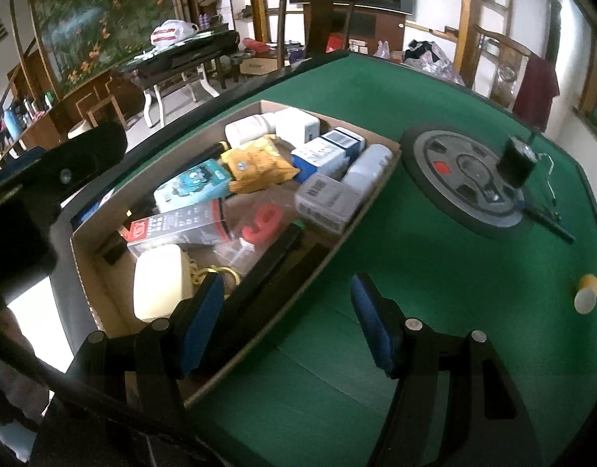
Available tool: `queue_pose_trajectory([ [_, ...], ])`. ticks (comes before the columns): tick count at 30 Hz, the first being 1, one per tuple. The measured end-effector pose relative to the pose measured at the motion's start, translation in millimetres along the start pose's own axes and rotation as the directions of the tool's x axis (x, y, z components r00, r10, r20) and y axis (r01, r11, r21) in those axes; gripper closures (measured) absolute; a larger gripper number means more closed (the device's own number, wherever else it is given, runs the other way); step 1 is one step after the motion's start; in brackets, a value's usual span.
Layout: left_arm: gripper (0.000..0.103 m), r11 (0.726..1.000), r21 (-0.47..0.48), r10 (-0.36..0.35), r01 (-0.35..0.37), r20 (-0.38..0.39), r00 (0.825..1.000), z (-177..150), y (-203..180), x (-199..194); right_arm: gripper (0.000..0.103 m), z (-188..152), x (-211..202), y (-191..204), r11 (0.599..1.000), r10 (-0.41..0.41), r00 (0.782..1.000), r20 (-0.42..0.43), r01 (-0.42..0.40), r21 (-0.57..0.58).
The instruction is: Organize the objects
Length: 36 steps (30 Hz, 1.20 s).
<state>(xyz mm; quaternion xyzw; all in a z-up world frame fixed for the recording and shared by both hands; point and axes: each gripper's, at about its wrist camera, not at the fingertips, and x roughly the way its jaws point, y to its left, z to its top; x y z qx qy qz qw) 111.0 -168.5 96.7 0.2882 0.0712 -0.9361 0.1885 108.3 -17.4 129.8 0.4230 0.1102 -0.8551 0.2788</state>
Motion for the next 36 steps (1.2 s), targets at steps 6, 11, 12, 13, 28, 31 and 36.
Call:
queue_pose_trajectory([
  [6,0.006,0.999,-0.039,0.022,-0.023,-0.032,0.999,-4,19,11,0.036,5,4,16,1.0,-0.009,1.0,-0.014,0.009,-0.029],
  [11,0.006,0.998,-0.056,0.031,-0.033,-0.046,0.998,-8,32,17,0.036,10,8,27,0.999,-0.016,1.0,-0.021,0.016,-0.042],
  [12,0.006,0.998,-0.058,0.035,-0.037,-0.047,0.998,-8,34,18,0.036,10,9,29,0.999,-0.019,1.0,-0.021,0.018,-0.044],
  [13,0.006,0.997,-0.06,0.042,-0.044,-0.048,0.998,-9,37,18,0.036,11,9,31,0.999,-0.021,1.0,-0.021,0.02,-0.046],
  [28,0.006,0.993,-0.093,0.062,-0.068,-0.066,0.996,-13,61,24,0.036,17,20,53,0.997,-0.036,0.998,-0.045,0.033,-0.072],
  [31,0.006,0.993,-0.091,0.074,-0.08,-0.072,0.995,-14,62,26,0.036,16,21,55,0.997,-0.037,0.998,-0.048,0.033,-0.076],
  [36,0.006,0.993,-0.085,0.074,-0.08,-0.078,0.994,-14,63,27,0.036,16,20,56,0.997,-0.041,0.998,-0.046,0.037,-0.073],
])
